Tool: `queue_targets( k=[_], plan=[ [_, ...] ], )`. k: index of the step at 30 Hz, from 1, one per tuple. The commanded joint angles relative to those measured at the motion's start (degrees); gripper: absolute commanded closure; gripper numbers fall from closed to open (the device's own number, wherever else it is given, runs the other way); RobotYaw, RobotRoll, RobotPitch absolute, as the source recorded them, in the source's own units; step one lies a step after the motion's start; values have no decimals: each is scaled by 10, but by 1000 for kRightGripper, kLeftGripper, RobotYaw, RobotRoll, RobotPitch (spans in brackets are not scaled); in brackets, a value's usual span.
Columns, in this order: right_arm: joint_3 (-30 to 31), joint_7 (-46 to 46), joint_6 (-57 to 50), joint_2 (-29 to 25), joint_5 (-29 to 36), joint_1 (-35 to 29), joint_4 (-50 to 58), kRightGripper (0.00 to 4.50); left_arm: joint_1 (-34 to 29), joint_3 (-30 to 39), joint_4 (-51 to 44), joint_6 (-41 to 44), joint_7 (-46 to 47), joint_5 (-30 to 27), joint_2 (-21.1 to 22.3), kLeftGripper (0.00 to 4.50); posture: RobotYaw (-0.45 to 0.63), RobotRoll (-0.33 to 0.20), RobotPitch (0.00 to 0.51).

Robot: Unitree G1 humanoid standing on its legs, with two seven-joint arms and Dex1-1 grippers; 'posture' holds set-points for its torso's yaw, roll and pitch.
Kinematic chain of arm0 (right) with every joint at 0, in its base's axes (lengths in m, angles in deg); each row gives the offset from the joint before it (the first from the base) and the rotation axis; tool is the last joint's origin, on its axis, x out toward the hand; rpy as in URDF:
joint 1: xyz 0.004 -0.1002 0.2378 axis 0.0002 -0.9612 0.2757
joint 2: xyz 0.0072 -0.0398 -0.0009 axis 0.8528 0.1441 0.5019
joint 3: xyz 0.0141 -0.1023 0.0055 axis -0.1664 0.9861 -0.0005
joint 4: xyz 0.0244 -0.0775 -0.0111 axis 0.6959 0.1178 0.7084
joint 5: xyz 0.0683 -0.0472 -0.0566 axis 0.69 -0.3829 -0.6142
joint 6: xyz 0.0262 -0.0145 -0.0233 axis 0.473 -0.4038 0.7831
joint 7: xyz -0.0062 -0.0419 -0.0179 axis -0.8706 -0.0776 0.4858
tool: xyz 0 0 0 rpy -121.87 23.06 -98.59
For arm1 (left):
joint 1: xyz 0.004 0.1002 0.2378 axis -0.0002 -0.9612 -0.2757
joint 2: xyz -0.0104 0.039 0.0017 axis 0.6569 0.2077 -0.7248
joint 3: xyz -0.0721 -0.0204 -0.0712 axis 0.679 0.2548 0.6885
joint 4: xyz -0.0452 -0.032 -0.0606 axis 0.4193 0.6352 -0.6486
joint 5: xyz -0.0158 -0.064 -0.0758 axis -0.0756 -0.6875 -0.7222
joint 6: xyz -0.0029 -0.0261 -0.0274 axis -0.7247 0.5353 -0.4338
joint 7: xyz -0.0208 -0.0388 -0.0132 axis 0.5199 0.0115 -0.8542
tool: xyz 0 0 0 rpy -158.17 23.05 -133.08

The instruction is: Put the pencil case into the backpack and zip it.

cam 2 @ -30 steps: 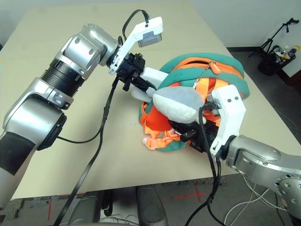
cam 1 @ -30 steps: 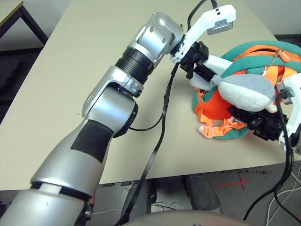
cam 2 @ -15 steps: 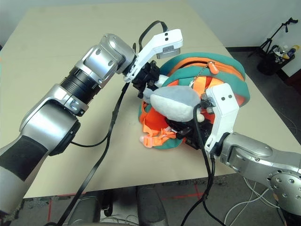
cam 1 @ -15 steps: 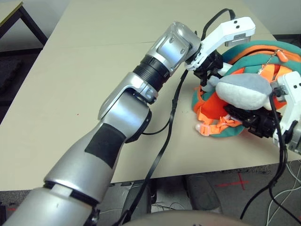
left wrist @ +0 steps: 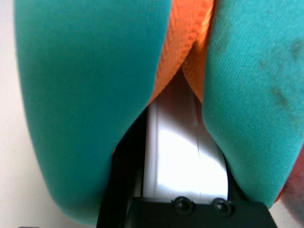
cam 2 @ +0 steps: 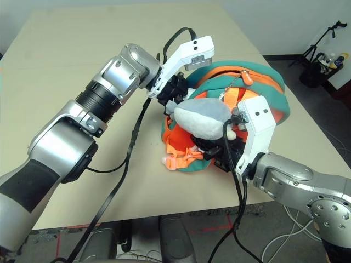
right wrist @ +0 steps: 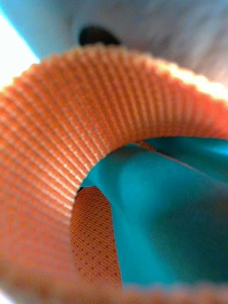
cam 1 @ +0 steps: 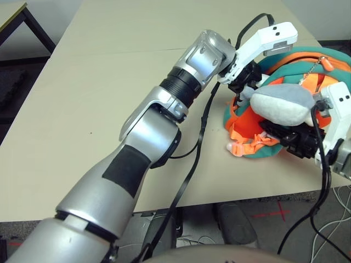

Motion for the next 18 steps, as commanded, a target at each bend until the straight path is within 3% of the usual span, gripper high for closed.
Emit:
queue_targets(
  k=[1,18],
  plan=[
    [21,-13,-13,4,-4,5,-1,4329,-2,-5,-9,-8,-30,-4,-11,3083,-239,0,163],
    [22,-45,-29,13,-35,24,-22,4329,-60,-40,-115,32,-54,7,62,3083,-200,0,148]
  ],
)
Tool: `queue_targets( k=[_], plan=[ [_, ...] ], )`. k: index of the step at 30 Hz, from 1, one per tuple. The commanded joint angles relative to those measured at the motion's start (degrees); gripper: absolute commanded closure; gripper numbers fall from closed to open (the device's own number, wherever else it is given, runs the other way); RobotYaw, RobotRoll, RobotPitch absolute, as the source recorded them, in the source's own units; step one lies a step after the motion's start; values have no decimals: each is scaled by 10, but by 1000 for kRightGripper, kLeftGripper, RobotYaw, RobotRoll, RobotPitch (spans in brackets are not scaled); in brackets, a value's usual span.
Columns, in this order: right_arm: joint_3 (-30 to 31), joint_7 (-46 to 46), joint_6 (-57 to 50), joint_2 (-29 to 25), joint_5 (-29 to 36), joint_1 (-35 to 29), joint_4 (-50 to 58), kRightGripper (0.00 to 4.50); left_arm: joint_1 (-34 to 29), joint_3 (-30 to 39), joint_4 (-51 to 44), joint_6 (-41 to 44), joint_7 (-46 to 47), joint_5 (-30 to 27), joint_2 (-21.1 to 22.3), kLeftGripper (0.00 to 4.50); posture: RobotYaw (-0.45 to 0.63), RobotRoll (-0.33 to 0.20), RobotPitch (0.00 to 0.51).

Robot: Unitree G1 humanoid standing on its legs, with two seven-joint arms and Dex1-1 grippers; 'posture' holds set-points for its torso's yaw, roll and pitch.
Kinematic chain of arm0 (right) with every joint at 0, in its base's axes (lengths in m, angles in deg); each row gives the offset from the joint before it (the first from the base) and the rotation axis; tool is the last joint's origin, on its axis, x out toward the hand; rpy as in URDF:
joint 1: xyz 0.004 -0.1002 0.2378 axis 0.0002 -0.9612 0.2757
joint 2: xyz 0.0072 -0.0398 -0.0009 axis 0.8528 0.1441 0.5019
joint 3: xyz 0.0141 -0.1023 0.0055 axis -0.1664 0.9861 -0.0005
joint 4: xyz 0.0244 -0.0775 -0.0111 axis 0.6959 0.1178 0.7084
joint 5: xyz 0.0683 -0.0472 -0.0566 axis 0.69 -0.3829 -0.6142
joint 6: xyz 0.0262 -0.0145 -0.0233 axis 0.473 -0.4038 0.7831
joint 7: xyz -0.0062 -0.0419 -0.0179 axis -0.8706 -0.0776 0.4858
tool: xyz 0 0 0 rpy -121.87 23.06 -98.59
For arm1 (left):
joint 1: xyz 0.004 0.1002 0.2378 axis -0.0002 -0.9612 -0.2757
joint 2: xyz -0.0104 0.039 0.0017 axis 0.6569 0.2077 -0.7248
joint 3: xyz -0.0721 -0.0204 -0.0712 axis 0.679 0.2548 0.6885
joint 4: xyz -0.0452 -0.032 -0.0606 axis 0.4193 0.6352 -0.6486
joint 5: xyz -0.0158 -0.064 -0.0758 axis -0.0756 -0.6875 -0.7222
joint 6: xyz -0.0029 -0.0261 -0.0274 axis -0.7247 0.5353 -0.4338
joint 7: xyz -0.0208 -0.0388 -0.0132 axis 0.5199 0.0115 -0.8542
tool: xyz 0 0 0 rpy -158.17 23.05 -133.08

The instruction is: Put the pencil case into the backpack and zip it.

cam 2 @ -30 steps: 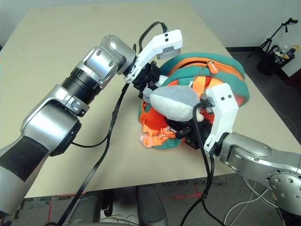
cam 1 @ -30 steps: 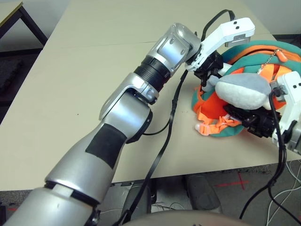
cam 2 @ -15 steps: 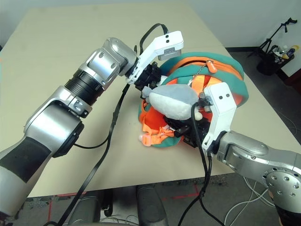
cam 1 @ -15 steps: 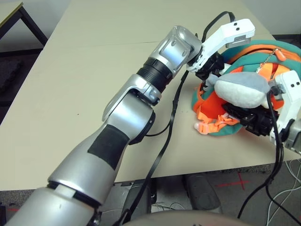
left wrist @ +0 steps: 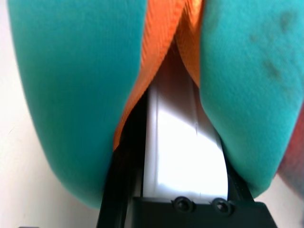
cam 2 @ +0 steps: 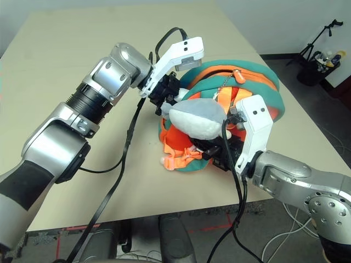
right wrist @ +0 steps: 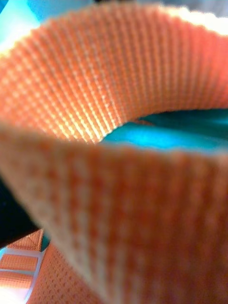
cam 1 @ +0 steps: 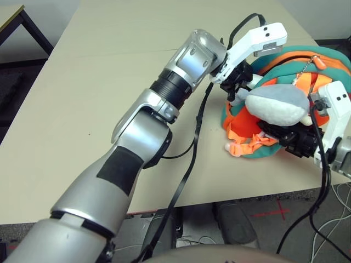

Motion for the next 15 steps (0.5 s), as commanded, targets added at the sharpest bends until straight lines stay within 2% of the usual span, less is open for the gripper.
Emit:
queue_targets(
  k=[1,12,15],
  plan=[
    [15,-7,-12,5,-10,4,-8,4329,-16,-21,-18,9,-29,1,3,3083,-197,0,148],
    [16,-29,-25,21,-41,22,-20,4329,-28,-17,-29,13,-16,1,17,3083,-190,0,142],
    [16,-31,-27,26,-48,27,-23,4329,-18,7,-39,14,-15,-12,32,2102,-190,0,140]
  ],
)
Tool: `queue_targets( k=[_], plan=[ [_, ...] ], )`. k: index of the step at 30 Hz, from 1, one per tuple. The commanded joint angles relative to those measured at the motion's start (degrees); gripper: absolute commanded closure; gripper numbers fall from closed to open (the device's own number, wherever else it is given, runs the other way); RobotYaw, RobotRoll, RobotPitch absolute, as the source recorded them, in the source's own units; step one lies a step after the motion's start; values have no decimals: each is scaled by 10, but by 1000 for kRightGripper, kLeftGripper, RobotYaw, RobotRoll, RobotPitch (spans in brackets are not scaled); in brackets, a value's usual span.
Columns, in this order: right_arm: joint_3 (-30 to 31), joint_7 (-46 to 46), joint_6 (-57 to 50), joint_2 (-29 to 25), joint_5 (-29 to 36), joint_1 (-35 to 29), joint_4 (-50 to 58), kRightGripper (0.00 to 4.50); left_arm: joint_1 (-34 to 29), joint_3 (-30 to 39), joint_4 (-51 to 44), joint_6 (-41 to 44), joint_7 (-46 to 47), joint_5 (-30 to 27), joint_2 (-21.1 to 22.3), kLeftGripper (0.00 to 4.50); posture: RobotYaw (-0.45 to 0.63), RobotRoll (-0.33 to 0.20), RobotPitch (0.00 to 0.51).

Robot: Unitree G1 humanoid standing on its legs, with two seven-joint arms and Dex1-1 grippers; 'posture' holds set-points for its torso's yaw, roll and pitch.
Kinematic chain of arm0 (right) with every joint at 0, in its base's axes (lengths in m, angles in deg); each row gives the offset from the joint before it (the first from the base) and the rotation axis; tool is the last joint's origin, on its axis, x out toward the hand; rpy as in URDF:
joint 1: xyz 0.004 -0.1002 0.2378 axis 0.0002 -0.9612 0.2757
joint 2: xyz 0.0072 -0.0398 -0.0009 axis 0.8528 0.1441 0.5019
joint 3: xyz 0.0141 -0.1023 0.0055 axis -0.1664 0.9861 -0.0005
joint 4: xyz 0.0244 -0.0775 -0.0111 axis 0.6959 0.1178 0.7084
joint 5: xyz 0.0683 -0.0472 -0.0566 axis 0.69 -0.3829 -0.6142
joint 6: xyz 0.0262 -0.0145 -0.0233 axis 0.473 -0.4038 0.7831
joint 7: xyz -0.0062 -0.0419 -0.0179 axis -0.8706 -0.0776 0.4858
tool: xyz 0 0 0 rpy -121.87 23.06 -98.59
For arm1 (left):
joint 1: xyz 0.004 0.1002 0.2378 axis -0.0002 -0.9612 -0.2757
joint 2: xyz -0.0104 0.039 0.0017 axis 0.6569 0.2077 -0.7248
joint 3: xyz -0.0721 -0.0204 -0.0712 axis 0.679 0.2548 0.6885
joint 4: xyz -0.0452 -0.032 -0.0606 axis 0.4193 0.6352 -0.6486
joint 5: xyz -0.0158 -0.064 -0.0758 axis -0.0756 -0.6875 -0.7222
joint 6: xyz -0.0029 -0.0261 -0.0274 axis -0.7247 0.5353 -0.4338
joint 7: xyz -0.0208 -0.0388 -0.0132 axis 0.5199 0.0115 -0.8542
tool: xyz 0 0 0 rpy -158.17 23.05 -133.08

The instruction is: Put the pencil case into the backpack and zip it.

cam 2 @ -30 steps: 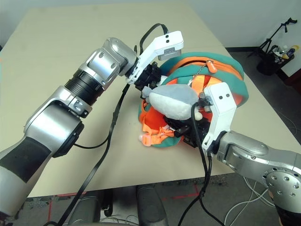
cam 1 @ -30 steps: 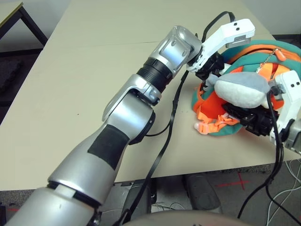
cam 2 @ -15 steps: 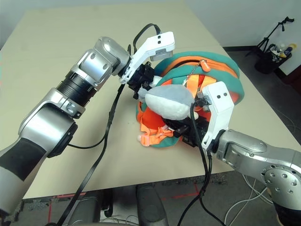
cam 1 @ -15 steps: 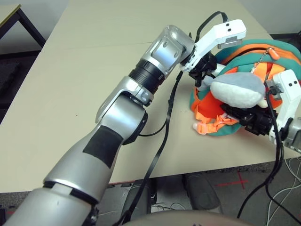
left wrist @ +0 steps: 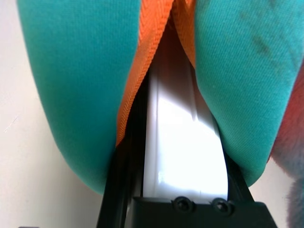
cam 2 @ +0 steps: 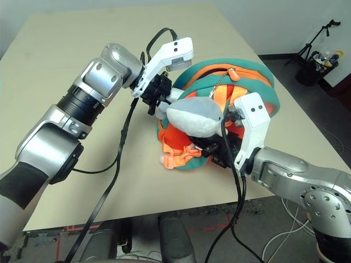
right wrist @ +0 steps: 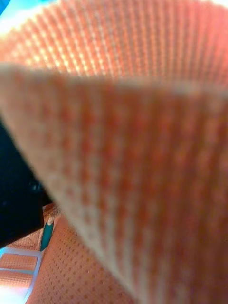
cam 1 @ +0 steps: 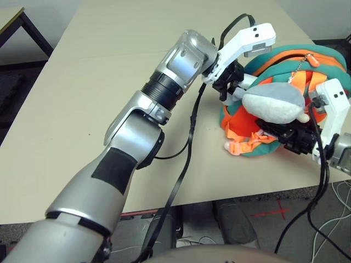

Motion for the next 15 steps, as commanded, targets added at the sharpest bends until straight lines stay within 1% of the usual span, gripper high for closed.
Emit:
queue_targets(
  k=[1,2,6,7,10,11,12,13,15],
  plan=[
    [10,-3,-10,6,-14,5,-8,4329,3,14,-22,13,-24,-20,18,1772,-190,0,140],
    [11,-3,-11,7,-17,7,-9,4329,11,26,-31,29,-35,-34,30,1501,-189,0,139],
    [11,-10,-14,12,-25,12,-13,4329,43,58,-61,88,-79,-74,89,185,-181,0,137],
    [11,-11,-15,13,-28,13,-14,4329,49,63,-66,100,-85,-83,100,0,-178,0,136],
    [14,-15,-15,18,-34,17,-16,4329,54,68,-90,135,-111,-105,137,0,-174,0,134],
    [15,-16,-16,20,-36,18,-17,4329,53,67,-99,145,-116,-112,148,353,-173,0,133],
    [15,-18,-17,21,-39,20,-18,4329,51,63,-106,153,-118,-119,157,571,-172,0,131],
    [15,-21,-18,22,-42,21,-19,4329,50,62,-112,157,-119,-123,163,915,-170,0,130],
    [15,-26,-20,24,-47,23,-21,4329,42,59,-116,155,-114,-124,164,1518,-168,0,129]
  ],
)
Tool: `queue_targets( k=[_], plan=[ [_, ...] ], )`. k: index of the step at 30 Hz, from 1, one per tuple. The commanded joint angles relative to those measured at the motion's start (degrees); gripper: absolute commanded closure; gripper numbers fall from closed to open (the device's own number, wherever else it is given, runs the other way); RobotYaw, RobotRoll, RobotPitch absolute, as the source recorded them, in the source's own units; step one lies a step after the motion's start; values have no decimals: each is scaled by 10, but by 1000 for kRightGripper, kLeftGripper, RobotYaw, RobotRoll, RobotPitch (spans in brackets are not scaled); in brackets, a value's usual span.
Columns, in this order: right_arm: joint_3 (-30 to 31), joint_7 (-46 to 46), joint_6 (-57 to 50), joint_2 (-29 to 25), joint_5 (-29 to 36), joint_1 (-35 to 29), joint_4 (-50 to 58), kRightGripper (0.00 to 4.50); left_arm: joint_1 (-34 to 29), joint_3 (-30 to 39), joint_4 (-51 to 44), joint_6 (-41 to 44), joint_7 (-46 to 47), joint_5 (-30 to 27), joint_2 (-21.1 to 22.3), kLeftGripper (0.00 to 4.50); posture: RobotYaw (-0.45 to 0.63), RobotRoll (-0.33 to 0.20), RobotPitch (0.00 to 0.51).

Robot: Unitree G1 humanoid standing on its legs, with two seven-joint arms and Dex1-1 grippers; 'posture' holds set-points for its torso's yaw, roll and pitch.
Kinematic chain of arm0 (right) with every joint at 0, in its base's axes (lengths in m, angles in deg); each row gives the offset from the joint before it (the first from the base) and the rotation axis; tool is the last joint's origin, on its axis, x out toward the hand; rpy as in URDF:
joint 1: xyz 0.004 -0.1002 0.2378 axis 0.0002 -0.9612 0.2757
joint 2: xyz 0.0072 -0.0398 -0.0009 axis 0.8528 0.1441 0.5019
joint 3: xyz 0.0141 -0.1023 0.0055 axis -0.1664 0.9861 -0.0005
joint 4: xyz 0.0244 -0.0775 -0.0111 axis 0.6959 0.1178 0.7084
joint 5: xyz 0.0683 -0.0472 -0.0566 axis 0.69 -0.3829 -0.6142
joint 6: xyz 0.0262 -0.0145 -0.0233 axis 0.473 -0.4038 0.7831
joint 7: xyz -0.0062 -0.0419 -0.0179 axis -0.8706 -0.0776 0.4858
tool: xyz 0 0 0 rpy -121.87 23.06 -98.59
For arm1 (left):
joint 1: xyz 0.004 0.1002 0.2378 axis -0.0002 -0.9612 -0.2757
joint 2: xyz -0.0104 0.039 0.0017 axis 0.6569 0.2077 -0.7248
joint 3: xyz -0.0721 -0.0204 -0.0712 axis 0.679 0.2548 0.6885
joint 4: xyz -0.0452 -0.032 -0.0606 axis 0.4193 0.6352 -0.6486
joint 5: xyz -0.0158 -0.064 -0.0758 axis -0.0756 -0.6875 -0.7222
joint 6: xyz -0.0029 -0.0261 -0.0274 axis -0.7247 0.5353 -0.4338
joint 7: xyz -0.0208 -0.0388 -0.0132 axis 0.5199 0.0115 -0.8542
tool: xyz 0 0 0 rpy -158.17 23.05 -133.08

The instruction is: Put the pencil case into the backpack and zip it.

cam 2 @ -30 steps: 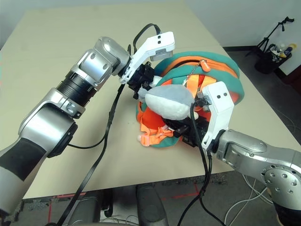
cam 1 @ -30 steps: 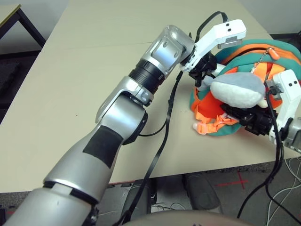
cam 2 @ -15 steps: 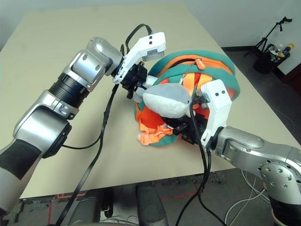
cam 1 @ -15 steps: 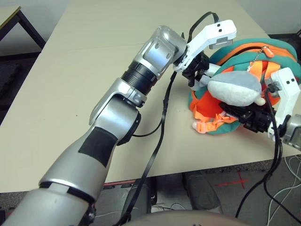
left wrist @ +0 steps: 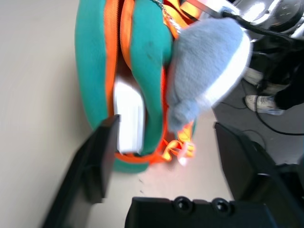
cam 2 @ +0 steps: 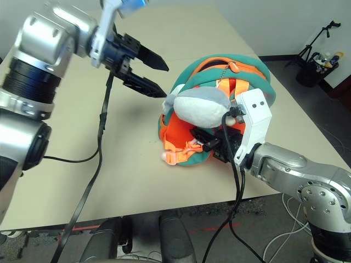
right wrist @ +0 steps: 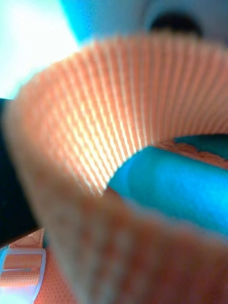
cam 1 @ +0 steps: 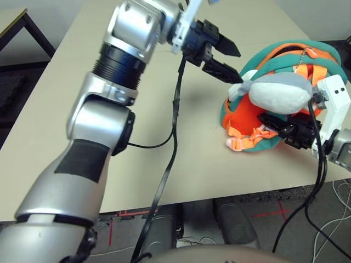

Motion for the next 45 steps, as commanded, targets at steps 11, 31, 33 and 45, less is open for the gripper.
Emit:
queue_targets(
  k=[11,31,33,45],
  plan=[
    [6,-21,-28,8,-15,7,0,4329,-18,-19,89,-68,57,17,-56,4500,-189,0,128],
    [-14,19,-38,11,22,-6,28,4329,-18,-21,198,-147,78,55,-130,4500,-241,0,145],
    [-13,24,-38,11,27,-5,29,4329,-15,-20,210,-154,86,57,-141,4500,-246,0,150],
    [-9,50,-37,9,58,-9,41,4329,11,12,292,-208,153,70,-236,4500,-256,0,166]
  ],
)
